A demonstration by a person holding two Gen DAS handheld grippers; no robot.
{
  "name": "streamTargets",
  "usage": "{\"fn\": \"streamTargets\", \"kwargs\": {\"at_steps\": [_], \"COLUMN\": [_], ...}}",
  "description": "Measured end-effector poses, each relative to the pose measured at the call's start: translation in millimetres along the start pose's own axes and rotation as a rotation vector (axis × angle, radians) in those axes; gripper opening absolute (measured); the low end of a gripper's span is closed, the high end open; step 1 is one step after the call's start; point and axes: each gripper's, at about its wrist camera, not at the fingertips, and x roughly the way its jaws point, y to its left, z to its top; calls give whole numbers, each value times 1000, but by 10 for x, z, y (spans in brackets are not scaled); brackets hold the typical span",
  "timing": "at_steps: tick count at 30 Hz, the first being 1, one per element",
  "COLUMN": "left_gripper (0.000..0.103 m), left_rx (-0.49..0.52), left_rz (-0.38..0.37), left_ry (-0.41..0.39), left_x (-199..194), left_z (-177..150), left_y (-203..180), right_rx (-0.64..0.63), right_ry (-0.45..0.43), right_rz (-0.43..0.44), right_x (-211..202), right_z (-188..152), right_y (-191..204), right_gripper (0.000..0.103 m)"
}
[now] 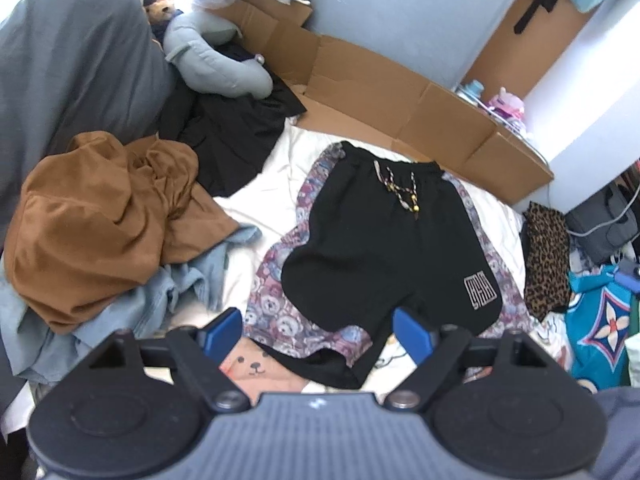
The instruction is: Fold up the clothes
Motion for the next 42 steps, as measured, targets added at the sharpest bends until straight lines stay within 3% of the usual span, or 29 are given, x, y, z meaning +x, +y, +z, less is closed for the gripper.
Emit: {"fn": "streamTargets", "kwargs": {"at_steps": [10, 18, 31, 38, 42], "left_gripper": [85, 84, 80, 72, 62], "left_rx": [22, -26, -124, -123, -126], "left_rz": [-53, -30, -29, -88, -108], "left_ry": [-44, -18, 11, 54, 73], "left_x": [381, 854, 1487, 1951, 2235], "left_z": [-44, -148, -639, -793, -880], "left_y": [210, 559, 1230, 1310, 1316], "right_rx": [-6, 49, -82, -140, -163], "right_ry": [-14, -9, 218, 262, 271], "right_rz": [-5, 3, 7, 44, 48], "right_x": [402, 949, 2044, 2381, 2554], "right_z": [-424, -825, -1862, -2166, -2285], "right_y": [220, 328, 624, 650, 658], "right_gripper": [67, 67, 67, 67, 67]}}
